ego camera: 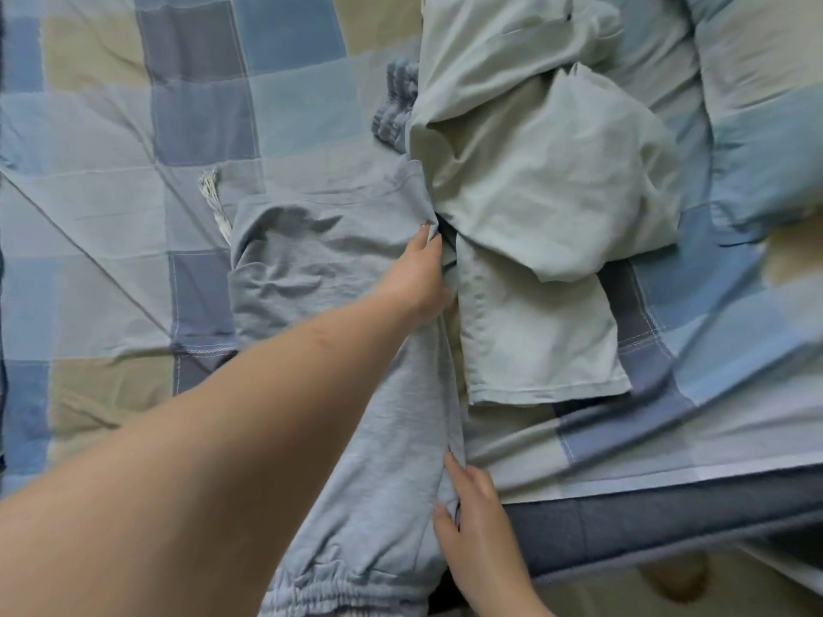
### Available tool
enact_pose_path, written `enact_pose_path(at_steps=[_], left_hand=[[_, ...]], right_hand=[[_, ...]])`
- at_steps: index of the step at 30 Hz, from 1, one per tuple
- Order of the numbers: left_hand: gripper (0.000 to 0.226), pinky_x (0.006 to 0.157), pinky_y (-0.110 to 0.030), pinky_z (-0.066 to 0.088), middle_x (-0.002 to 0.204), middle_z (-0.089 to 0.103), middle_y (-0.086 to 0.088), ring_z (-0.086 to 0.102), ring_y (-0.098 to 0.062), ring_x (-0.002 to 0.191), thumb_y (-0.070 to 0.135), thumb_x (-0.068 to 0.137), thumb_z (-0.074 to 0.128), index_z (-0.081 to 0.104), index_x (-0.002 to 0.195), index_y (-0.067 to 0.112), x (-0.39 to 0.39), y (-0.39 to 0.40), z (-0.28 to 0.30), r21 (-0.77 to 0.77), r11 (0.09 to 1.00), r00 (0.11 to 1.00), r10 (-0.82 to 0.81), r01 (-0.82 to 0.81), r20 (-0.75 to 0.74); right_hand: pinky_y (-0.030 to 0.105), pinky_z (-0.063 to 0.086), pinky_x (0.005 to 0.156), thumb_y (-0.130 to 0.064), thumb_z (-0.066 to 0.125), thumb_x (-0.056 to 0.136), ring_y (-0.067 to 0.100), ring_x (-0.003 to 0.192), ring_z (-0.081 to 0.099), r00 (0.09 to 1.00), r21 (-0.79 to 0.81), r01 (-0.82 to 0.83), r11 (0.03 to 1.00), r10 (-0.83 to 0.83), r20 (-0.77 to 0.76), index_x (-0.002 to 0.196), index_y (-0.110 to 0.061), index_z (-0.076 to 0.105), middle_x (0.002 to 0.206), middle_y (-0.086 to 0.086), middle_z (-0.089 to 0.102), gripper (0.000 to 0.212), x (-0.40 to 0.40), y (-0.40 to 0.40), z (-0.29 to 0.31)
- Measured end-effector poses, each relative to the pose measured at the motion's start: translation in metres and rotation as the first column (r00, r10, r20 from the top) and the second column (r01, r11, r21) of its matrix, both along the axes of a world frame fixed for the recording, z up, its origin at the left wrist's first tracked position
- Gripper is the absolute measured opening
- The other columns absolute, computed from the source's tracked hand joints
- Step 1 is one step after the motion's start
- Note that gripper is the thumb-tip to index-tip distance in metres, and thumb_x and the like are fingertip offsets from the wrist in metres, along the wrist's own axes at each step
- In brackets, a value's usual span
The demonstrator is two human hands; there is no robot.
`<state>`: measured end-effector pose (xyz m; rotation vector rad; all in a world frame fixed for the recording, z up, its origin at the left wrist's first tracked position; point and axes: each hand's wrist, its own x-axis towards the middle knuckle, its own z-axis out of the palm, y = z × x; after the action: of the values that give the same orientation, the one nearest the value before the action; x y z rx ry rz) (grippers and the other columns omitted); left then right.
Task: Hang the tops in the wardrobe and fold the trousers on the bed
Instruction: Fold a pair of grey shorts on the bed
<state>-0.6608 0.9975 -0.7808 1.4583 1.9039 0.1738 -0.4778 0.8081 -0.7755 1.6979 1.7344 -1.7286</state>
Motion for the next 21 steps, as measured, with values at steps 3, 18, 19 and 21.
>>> enact_pose_path(at_steps=[3,18,19,21], left_hand=[[0.072,0.106,-0.027,0.029,0.161,-0.009,-0.005,0.009,-0.020,0.147,0.015,0.093,0.050,0.010,0.153,0.015,0.005,0.002,-0.006,-0.057,0.998,0.999,-0.033,0.034,0.023],[0.068,0.099,-0.013,0.034,0.158,0.013,-0.008,0.047,-0.022,0.129,-0.004,0.089,0.049,0.029,0.149,0.019,-0.017,-0.108,-0.032,-0.184,0.969,0.972,0.193,-0.167,0.136],[0.064,0.093,-0.008,0.031,0.156,0.018,-0.010,0.050,-0.023,0.126,-0.004,0.088,0.049,0.034,0.147,0.015,-0.016,-0.119,-0.030,-0.168,0.965,0.962,0.228,-0.202,0.153],[0.053,0.091,-0.005,0.030,0.150,0.031,-0.013,0.056,-0.025,0.118,-0.006,0.087,0.050,0.046,0.138,0.008,-0.016,-0.144,-0.024,-0.126,0.948,0.934,0.312,-0.292,0.177]], right_hand=[[0.004,0.031,0.091,-0.028,0.051,0.095,-0.012,0.103,0.042,0.997,-0.107,0.050,0.993,-0.056,-0.050,0.146,-0.038,0.022,0.142,-0.017,0.033,0.059,0.004,-0.002,-0.006],[0.007,0.040,0.073,-0.019,0.051,0.094,-0.003,0.085,0.055,0.996,-0.212,0.047,0.976,-0.063,-0.068,0.133,-0.061,0.021,0.116,-0.009,0.057,0.065,0.008,-0.034,-0.016],[0.009,0.043,0.072,-0.019,0.051,0.094,-0.002,0.080,0.054,0.996,-0.210,0.059,0.976,-0.073,-0.058,0.132,-0.060,0.024,0.108,-0.009,0.058,0.061,0.009,-0.037,-0.016],[0.022,0.047,0.076,-0.024,0.053,0.093,0.006,0.083,0.059,0.998,-0.182,0.058,0.982,-0.063,-0.020,0.139,-0.052,0.025,0.102,-0.005,0.062,0.060,0.011,-0.041,-0.016]])
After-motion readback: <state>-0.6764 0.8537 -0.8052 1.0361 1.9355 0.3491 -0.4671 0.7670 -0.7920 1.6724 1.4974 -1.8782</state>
